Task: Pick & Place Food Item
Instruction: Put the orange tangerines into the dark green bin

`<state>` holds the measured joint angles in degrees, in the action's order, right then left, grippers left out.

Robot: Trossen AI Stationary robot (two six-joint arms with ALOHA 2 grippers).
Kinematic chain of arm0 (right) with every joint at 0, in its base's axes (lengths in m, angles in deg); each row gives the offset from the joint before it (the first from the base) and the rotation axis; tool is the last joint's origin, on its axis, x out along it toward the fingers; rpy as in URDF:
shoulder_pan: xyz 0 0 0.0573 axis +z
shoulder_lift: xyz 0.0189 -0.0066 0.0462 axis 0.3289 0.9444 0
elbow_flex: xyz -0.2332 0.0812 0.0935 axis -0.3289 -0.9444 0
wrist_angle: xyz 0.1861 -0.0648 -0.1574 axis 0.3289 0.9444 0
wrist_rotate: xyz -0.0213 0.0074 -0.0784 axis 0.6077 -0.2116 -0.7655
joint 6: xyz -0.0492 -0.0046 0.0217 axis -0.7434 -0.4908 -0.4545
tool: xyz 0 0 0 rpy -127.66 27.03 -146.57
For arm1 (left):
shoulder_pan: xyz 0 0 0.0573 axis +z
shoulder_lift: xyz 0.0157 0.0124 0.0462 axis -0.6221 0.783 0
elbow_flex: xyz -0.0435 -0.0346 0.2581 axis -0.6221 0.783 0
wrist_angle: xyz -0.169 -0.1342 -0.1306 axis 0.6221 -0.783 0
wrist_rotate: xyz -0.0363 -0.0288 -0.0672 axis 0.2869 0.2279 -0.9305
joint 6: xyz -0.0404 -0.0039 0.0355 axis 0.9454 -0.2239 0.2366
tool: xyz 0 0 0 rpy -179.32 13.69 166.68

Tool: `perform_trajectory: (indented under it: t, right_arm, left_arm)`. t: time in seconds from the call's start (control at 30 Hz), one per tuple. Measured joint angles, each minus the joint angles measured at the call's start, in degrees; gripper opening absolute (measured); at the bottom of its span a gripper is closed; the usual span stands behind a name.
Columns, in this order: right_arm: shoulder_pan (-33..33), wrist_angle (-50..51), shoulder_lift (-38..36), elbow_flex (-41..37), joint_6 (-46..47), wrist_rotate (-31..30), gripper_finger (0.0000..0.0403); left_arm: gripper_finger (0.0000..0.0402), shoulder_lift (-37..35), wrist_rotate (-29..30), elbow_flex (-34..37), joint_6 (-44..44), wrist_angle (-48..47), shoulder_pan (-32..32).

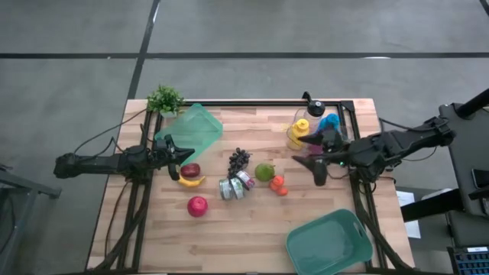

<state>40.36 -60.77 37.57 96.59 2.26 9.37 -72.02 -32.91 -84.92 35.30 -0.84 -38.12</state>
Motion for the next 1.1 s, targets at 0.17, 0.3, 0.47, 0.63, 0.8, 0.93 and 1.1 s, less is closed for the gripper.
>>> perform_trajectory:
  t: [0.17, 0.3, 0.47, 0.63, 0.8, 0.93, 1.1]
  right_arm:
    - [0.7, 4.7, 8.2, 7.2, 2.5, 0.3, 0.0321]
    - [2.5, 12.0, 14.8, 13.1, 7.5, 0.3, 0.0321]
    - [3.7, 16.8, 21.7, 15.7, 18.4, 1.3, 0.0321]
    - [3.7, 17.2, 26.0, 14.8, 32.7, 5.7, 0.0321]
    - [3.2, 22.6, 30.6, 15.3, 37.5, 6.3, 0.0321]
    - [2.1, 33.3, 33.9, 15.4, 44.9, 10.7, 0.0321]
    - [2.1, 36.2, 37.8, 14.0, 42.7, 12.0, 0.0321]
  left_arm:
    - [0.0001, 0.0, 0.0, 0.0, 0.0, 0.0, 0.0]
    - [0.0001, 0.0, 0.0, 0.0, 0.0, 0.0, 0.0]
    - [0.0001, 0.0, 0.0, 0.0, 0.0, 0.0, 0.0]
    - [0.0001, 0.0, 0.0, 0.0, 0.0, 0.0, 0.0]
    - [0.0001, 0.0, 0.0, 0.0, 0.0, 0.0, 0.0]
    - [0.0001, 0.0, 0.0, 0.0, 0.0, 0.0, 0.0]
    - [0.0001, 0.0, 0.0, 0.0, 0.0, 0.0, 0.0]
